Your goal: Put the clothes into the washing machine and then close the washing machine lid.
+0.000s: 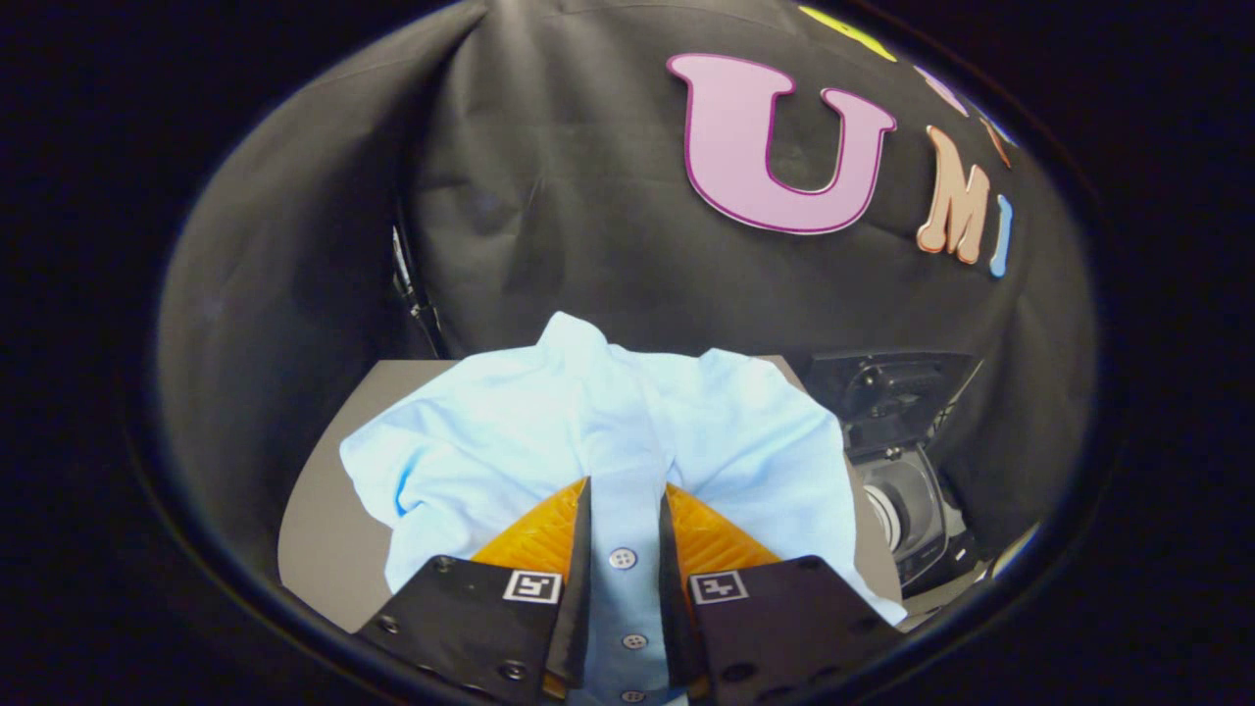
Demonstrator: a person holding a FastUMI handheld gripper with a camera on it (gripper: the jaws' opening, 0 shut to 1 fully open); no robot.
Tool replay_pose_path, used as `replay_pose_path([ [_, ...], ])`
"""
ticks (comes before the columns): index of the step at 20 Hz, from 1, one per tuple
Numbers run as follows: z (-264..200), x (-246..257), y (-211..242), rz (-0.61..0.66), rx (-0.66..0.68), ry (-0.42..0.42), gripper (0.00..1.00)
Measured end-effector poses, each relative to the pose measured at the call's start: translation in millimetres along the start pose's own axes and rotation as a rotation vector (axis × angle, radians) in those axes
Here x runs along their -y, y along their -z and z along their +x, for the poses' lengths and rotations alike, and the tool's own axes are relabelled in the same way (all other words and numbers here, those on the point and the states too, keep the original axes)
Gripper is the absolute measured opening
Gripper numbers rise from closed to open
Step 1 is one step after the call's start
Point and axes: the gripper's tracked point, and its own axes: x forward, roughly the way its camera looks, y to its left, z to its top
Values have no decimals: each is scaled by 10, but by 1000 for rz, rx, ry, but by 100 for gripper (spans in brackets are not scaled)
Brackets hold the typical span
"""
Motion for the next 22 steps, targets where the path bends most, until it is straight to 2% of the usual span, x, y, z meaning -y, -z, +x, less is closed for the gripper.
replay_pose_path([
  [1,-40,-39,31,-20,-5,-16,1],
  [5,-205,-7,79,97,60,-115,1],
  [7,-321,100,70,135,96,-127,1],
  [9,-433,250,57,107,120,-97,1],
  [13,-614,647,21,12,157,43,1],
  [22,-1196,1470,-252,34,306,124,1],
])
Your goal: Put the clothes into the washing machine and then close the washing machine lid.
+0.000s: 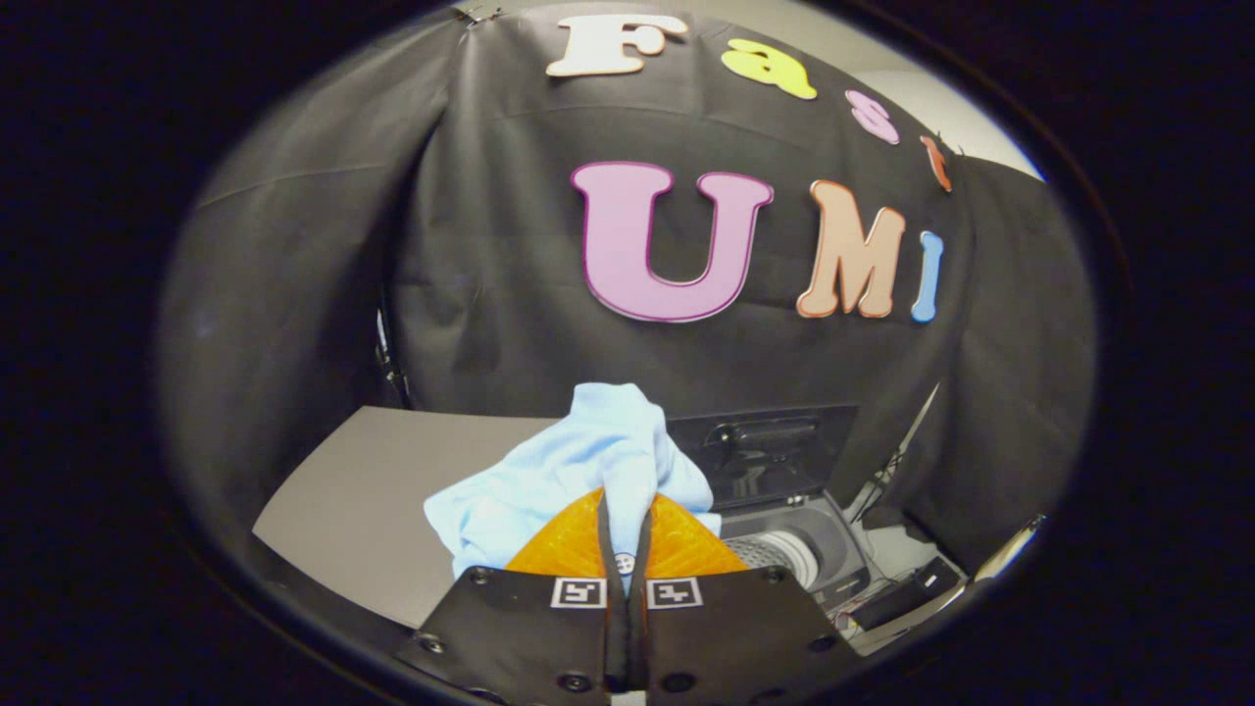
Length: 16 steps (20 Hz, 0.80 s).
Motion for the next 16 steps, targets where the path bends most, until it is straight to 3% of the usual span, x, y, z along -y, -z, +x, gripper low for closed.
replay_pose_path([
  [4,-105,456,-168,21,83,57,1],
  [9,-80,896,-236,-12,136,67,1],
  [16,221,1551,84,-3,130,106,2],
])
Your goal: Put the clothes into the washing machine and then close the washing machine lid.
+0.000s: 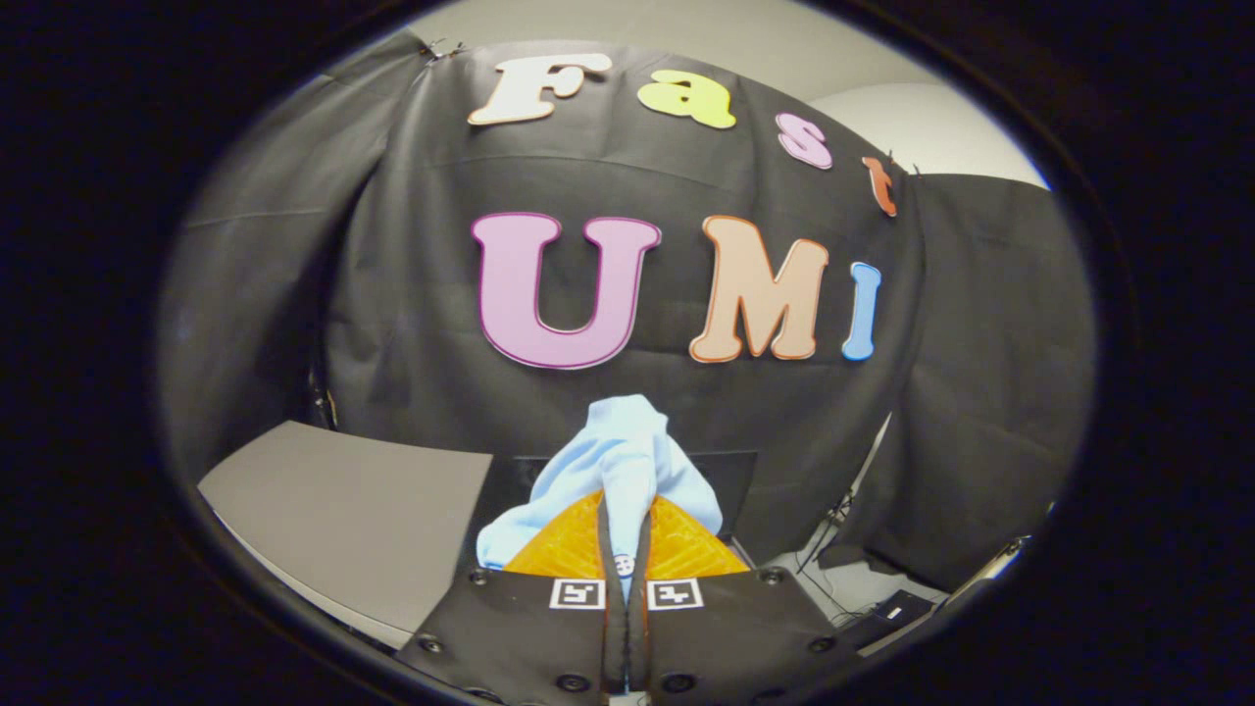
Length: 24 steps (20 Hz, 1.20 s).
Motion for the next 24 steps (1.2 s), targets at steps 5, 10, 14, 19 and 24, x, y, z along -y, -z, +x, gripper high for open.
replay_pose_path([
  [5,285,316,274,-13,-31,39,2],
  [10,531,453,587,-23,-60,47,2],
  [14,680,570,882,-11,-59,81,8],
  [19,898,482,1385,-18,-131,26,8],
  [24,1127,375,1742,-22,-197,-21,8],
])
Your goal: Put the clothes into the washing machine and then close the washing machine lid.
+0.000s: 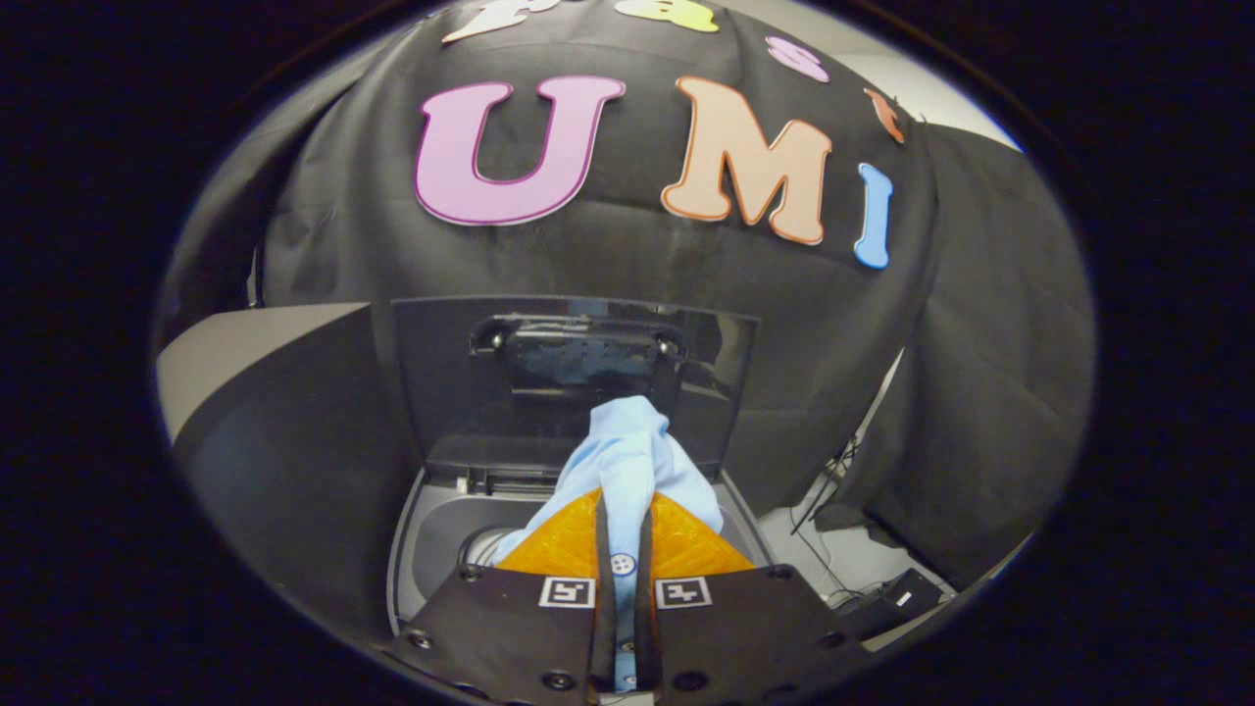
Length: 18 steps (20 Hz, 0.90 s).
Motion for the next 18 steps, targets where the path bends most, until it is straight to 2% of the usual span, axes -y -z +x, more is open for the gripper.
replay_pose_path([
  [6,252,-150,308,2,-49,-38,8],
  [7,263,-161,370,-5,-62,-33,16],
  [8,279,-177,405,-15,-66,-32,16],
  [9,303,-197,436,-23,-74,-34,23],
  [12,333,-218,500,-20,-85,-45,24],
  [15,281,-230,268,43,-12,-60,44],
  [17,225,-32,138,44,8,20,57],
  [18,211,-62,132,42,6,5,64],
])
